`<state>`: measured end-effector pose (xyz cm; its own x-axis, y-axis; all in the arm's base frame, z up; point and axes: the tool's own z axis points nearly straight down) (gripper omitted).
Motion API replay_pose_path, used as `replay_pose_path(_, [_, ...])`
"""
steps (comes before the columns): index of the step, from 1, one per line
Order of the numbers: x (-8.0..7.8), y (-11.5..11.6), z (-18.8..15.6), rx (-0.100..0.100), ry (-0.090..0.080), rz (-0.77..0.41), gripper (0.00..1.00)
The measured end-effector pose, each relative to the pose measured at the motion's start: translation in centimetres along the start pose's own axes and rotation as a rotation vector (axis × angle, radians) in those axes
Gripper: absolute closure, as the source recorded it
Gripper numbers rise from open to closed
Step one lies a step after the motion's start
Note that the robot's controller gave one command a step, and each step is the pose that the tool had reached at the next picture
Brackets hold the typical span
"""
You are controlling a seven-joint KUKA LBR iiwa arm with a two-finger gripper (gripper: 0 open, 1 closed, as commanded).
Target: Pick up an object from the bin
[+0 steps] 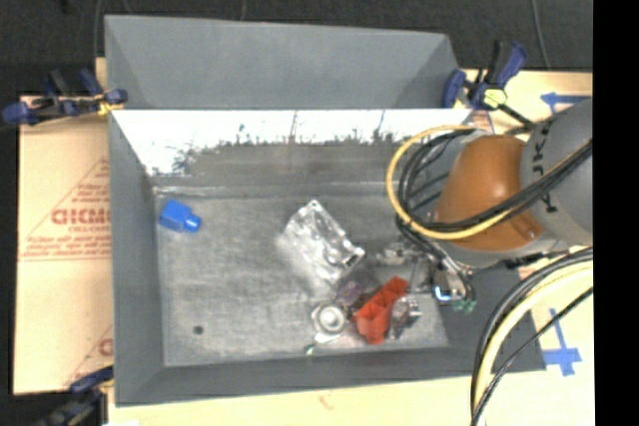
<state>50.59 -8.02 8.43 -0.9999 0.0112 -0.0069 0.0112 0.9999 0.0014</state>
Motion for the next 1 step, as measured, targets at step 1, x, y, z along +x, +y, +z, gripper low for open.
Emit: replay_pose_path(1, [0.70, 2.78, 1.04, 0.007, -0.008, 0.035, 0.00])
